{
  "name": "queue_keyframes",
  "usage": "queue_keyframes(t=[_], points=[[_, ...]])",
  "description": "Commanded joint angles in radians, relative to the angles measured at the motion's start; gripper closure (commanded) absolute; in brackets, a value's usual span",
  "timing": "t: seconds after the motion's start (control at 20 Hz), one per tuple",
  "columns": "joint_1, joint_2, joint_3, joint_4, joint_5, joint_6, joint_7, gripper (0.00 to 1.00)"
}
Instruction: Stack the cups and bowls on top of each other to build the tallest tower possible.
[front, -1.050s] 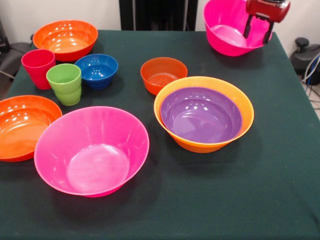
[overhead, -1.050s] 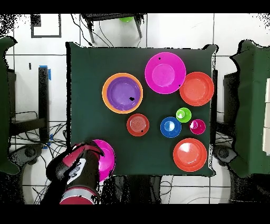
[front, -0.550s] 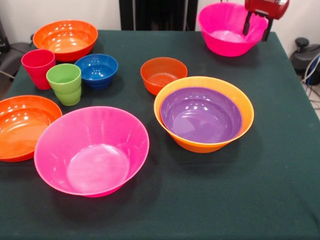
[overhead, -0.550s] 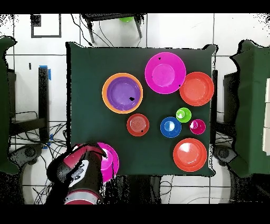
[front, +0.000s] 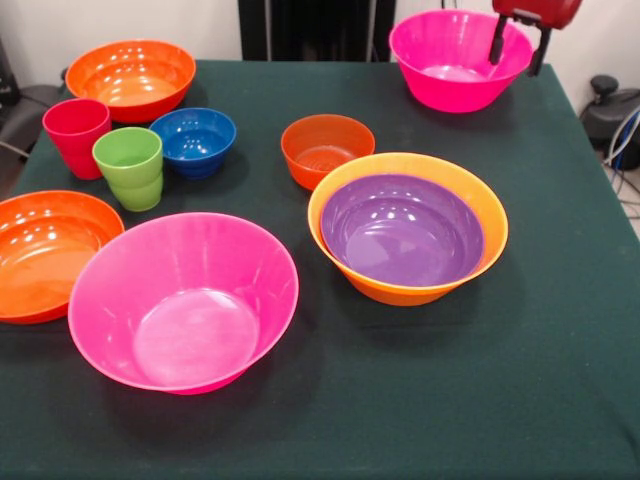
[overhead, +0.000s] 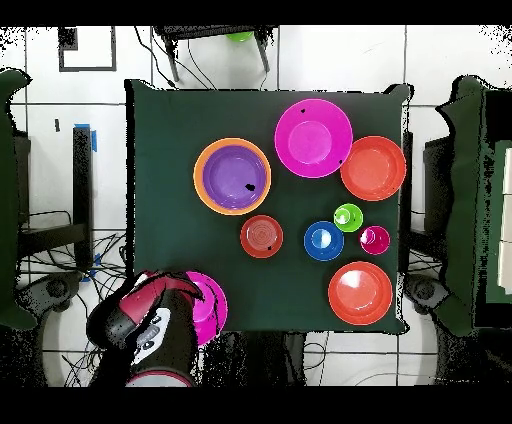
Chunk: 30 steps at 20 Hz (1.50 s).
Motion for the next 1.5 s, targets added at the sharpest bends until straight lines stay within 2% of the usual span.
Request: queue_keyframes(t=[0.05, 0.35, 1.0, 1.05, 1.5], points=[[0.015, 0.063, 0.046, 0.013, 0.029, -0.007, 0.039, 0.00], [0.039, 0.114, 0.020, -0.010, 0.024, -0.045, 0.054, 0.00], [0.051, 0.153, 0.001, -0.042, 0.016, -0.064, 0.042, 0.00], [0.060, 0.154, -0.008, -0.047, 0.012, -0.066, 0.039, 1.00], [0.019, 0.134, 0.028, -0.026, 0.016, -0.059, 0.019, 1.00]])
